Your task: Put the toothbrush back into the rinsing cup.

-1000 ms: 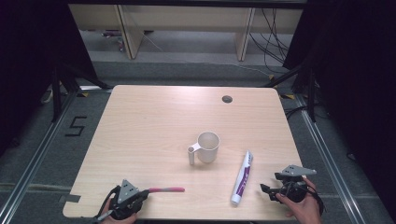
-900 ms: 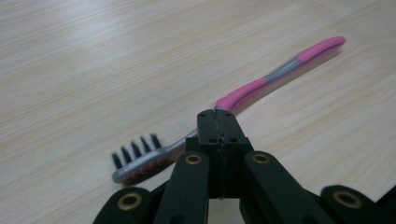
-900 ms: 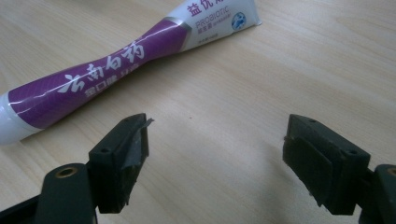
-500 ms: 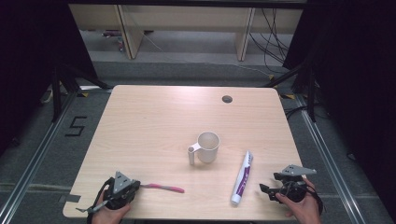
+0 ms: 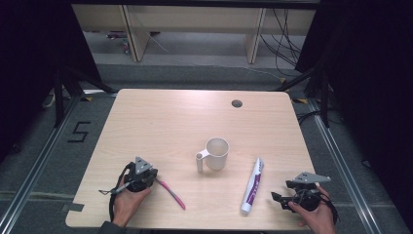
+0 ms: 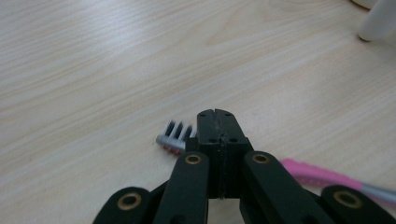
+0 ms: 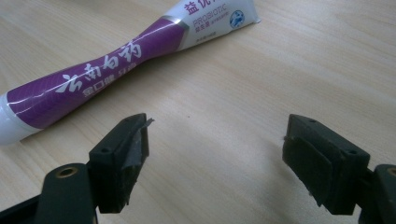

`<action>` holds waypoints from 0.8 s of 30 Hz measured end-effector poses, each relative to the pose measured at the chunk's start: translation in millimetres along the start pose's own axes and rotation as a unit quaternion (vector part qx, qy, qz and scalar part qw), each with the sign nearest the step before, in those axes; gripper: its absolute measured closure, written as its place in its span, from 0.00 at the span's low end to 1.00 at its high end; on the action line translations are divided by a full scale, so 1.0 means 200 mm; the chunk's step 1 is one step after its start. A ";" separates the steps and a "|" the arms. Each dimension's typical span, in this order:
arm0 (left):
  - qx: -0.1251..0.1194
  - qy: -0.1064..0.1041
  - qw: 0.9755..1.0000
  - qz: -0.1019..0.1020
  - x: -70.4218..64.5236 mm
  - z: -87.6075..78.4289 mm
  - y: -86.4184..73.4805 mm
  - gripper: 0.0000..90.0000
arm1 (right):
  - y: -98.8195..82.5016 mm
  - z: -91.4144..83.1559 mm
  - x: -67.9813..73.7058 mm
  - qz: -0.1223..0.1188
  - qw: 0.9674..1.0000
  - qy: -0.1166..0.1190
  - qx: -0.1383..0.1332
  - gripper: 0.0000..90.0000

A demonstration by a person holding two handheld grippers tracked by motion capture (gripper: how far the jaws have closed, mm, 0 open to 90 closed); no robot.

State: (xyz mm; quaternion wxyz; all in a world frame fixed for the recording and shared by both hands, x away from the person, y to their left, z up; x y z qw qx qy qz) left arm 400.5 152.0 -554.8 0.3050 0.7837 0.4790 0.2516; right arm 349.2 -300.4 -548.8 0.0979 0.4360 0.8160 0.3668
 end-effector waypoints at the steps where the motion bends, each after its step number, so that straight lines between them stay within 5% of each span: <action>1: 0.001 -0.003 1.000 0.001 -0.01 0.01 0.01 1.00 | 0.00 0.00 0.00 -0.002 1.000 0.000 -0.001 0.26; 5: -0.001 -0.005 1.000 0.007 -0.04 0.05 0.07 1.00 | 0.00 0.00 -0.01 -0.005 1.000 0.001 -0.002 0.26; 9: -0.003 -0.005 1.000 0.009 -0.03 -0.03 0.07 0.99 | 0.00 0.00 -0.01 -0.001 1.000 0.005 0.001 0.26; 11: 0.002 -0.009 1.000 -0.004 -0.01 -0.07 0.04 0.98 | -0.01 0.00 0.00 0.015 1.000 0.009 0.005 0.26; 12: 0.008 -0.012 1.000 -0.014 -0.01 -0.08 0.03 0.96 | -0.01 0.00 -0.01 0.005 1.000 0.006 0.005 0.26; 14: 0.015 -0.018 0.999 -0.040 -0.01 -0.10 0.00 0.86 | -0.01 0.00 -0.01 -0.002 1.000 0.006 0.002 0.26; 16: 0.027 -0.026 0.997 -0.062 -0.03 -0.11 -0.03 0.74 | -0.01 0.00 0.01 0.019 1.000 0.004 0.003 0.26; 17: 0.033 -0.033 0.997 -0.065 -0.04 -0.12 -0.05 0.70 | 0.00 0.00 0.00 0.003 1.000 0.008 -0.002 0.26; 20: 0.047 -0.044 0.994 -0.085 -0.07 -0.14 -0.06 0.52 | 0.00 0.00 0.01 0.006 1.000 0.007 0.000 0.26; 24: 0.056 -0.057 0.992 -0.095 -0.12 -0.16 -0.05 0.44 | -0.01 0.00 0.02 0.015 1.000 0.009 0.008 0.26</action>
Point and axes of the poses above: each handheld gripper's, and its own axes: z roughly forward along the jaws, y roughly out of its top, x roughly to its left, the point moved 7 cm from there along z, roughly forward along the jaws, and after that the axes turned 5 degrees about y, right-handed, at the moved point
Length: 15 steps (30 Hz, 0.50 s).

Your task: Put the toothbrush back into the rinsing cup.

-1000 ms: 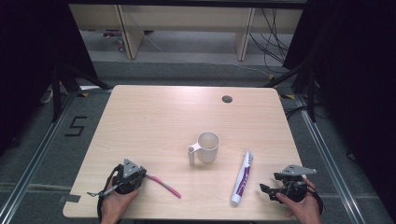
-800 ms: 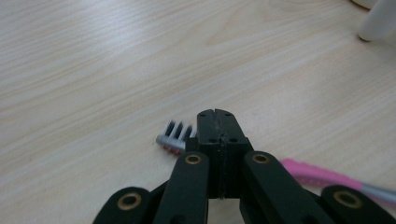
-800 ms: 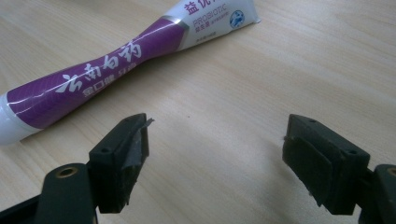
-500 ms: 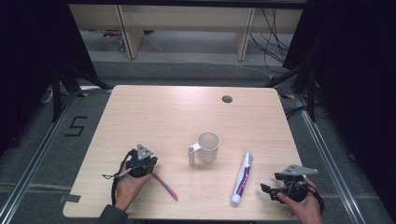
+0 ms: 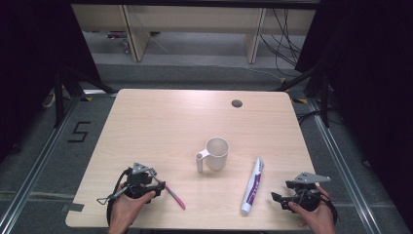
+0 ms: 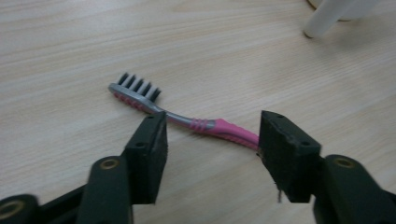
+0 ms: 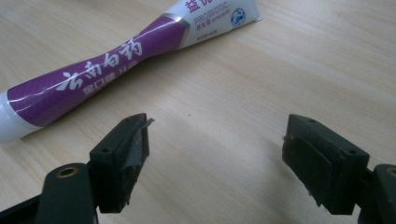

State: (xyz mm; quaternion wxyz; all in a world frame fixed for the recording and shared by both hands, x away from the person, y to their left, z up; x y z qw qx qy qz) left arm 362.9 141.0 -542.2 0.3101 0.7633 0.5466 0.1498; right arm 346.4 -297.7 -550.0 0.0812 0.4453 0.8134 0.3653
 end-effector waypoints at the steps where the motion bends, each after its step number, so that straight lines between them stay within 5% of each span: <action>1: 0.007 -0.001 1.000 0.000 -0.01 0.00 0.00 0.42 | 0.00 0.00 0.00 -0.004 1.000 -0.004 -0.003 0.26; 3: 0.019 -0.008 1.000 0.001 -0.04 0.02 0.01 0.40 | 0.01 -0.01 -0.02 -0.018 1.000 -0.014 -0.002 0.26; 15: 0.059 0.015 0.997 0.037 -0.08 0.10 0.03 0.38 | 0.00 0.00 -0.01 -0.015 1.000 -0.007 -0.003 0.26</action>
Point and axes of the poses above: each handheld gripper's, and its own axes: z roughly forward along the jaws, y roughly out of its top, x roughly to its left, the point moved 7 cm from there along z, roughly forward along the jaws, and after that the axes turned 5 degrees about y, right-handed, at the moved point
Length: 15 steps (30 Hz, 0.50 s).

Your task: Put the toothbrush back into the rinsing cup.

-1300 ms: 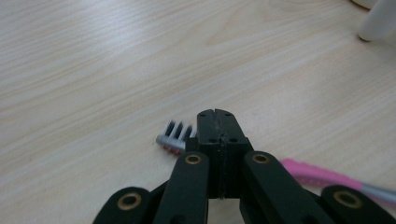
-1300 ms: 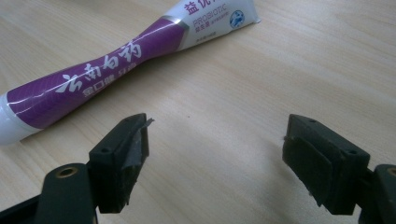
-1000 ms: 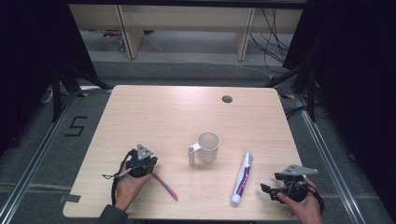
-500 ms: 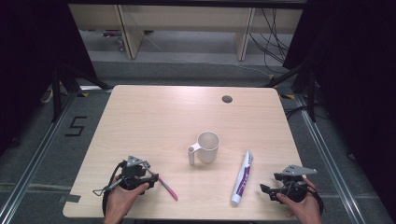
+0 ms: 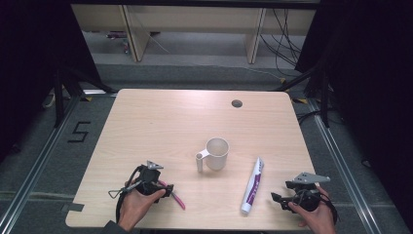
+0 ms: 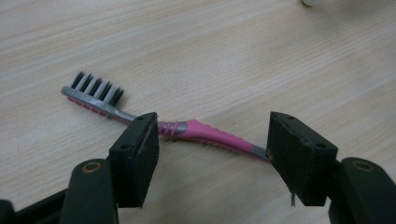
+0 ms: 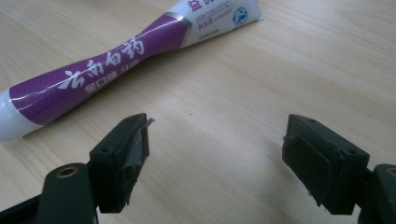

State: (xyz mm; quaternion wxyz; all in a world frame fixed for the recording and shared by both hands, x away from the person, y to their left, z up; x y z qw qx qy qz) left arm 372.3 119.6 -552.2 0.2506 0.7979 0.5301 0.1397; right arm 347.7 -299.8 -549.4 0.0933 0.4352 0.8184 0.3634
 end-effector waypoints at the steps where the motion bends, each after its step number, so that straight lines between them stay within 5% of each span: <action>1: 0.003 -0.002 1.000 0.003 0.00 0.00 0.00 0.38 | 0.00 0.00 0.00 0.001 1.000 0.003 0.000 0.26; 6: 0.017 0.002 0.999 0.031 0.00 0.02 0.00 0.47 | 0.00 0.00 0.01 0.013 1.000 0.006 0.003 0.26; 7: 0.021 0.005 0.999 0.037 0.00 0.02 0.00 0.48 | 0.00 0.00 0.00 -0.006 1.000 -0.001 -0.001 0.26; 15: 0.036 0.009 0.996 0.075 0.04 0.01 0.00 0.67 | 0.00 0.00 0.00 -0.002 1.000 0.003 -0.003 0.26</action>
Point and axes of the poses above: each handheld gripper's, and its own axes: z roughly forward along the jaws, y roughly out of its top, x roughly to its left, the point moved 7 cm from there along z, roughly forward along the jaws, and after that the axes turned 5 degrees about y, right-handed, at the moved point
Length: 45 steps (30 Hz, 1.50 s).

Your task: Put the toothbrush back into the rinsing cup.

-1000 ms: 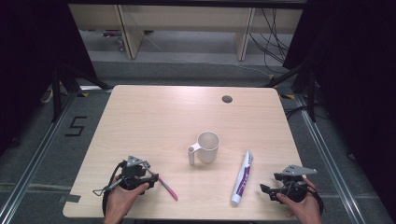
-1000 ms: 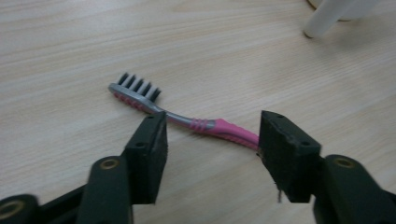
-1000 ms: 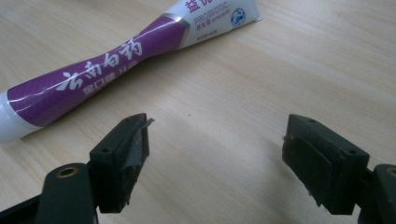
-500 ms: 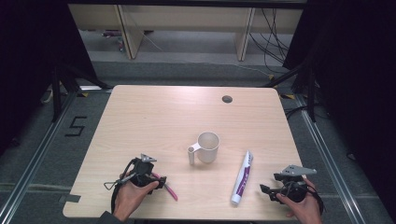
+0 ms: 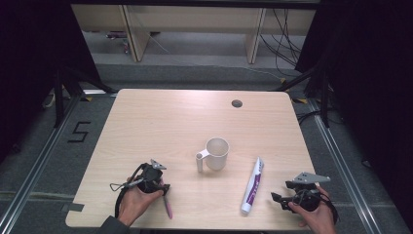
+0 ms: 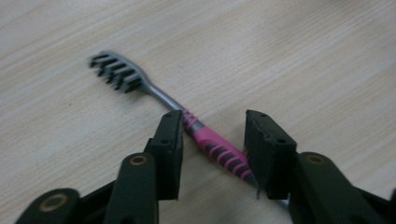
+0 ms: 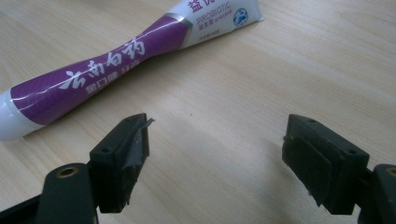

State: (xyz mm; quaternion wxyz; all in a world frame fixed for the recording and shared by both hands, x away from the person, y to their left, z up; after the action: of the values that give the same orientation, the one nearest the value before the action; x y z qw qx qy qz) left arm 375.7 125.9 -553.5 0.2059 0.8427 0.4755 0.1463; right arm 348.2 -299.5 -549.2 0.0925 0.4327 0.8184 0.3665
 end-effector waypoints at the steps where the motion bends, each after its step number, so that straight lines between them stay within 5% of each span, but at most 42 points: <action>1: 0.001 0.000 1.000 0.005 0.00 0.00 0.00 0.70 | 0.00 0.00 0.00 0.000 1.000 -0.002 0.001 0.26; 8: 0.028 -0.004 0.999 0.037 0.02 -0.01 0.00 0.84 | 0.00 0.00 0.01 0.008 1.000 -0.001 0.003 0.26; 19: 0.073 -0.009 0.996 0.056 0.02 -0.02 0.01 0.87 | 0.00 0.00 -0.01 -0.003 1.000 -0.002 0.002 0.27; 21: 0.075 -0.011 0.996 0.056 0.02 -0.01 0.01 0.88 | 0.00 0.00 0.01 0.011 1.000 0.004 0.003 0.27; 23: 0.077 -0.011 0.995 0.058 0.02 -0.01 0.01 0.88 | 0.00 -0.01 -0.01 -0.005 1.000 -0.005 0.004 0.27; 30: 0.083 -0.012 0.993 0.079 0.03 -0.01 0.01 0.88 | 0.00 0.00 0.01 0.007 1.000 0.001 0.004 0.27; 41: 0.015 -0.016 0.997 0.068 0.08 -0.12 0.08 0.88 | 0.00 0.00 0.01 0.013 1.000 0.005 0.002 0.27; 45: -0.032 -0.019 0.998 0.050 0.10 -0.18 0.12 0.88 | 0.00 0.00 0.01 0.012 1.000 0.002 0.003 0.27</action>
State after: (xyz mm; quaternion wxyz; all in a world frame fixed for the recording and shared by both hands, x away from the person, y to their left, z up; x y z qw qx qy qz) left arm 387.5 138.7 -508.4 0.2347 0.8609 0.4237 0.1557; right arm 346.9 -298.7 -548.8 0.0848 0.4421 0.8144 0.3663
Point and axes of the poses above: each handheld gripper's, and its own axes: z roughly forward along the jaws, y roughly out of its top, x roughly to its left, the point moved 7 cm from there along z, roughly forward along the jaws, and after that the axes turned 5 degrees about y, right-handed, at the moved point
